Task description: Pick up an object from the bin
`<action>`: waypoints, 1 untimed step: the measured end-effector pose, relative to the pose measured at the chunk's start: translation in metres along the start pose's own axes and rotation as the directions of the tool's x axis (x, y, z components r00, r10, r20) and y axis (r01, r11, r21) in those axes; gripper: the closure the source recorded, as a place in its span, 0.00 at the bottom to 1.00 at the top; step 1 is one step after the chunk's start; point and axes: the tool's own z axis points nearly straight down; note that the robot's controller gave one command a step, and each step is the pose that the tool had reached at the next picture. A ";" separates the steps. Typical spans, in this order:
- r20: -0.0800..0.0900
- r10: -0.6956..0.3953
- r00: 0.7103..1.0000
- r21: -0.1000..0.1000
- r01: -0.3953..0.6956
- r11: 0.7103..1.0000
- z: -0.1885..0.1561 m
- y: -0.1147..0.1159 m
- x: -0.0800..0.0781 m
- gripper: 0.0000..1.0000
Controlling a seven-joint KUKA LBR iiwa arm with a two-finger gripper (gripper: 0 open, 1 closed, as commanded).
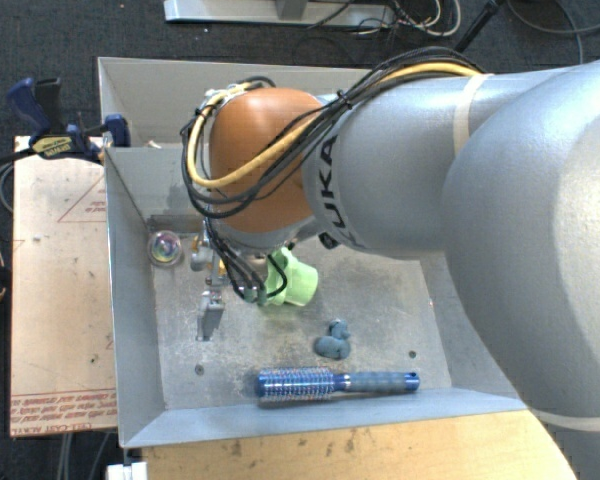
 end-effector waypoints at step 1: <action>0.000 -0.136 0.991 0.004 0.136 0.991 0.068 -0.096 0.036 0.00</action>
Offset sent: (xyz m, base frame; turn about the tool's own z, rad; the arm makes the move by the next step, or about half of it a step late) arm -0.0361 -0.0923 -0.0658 -0.1429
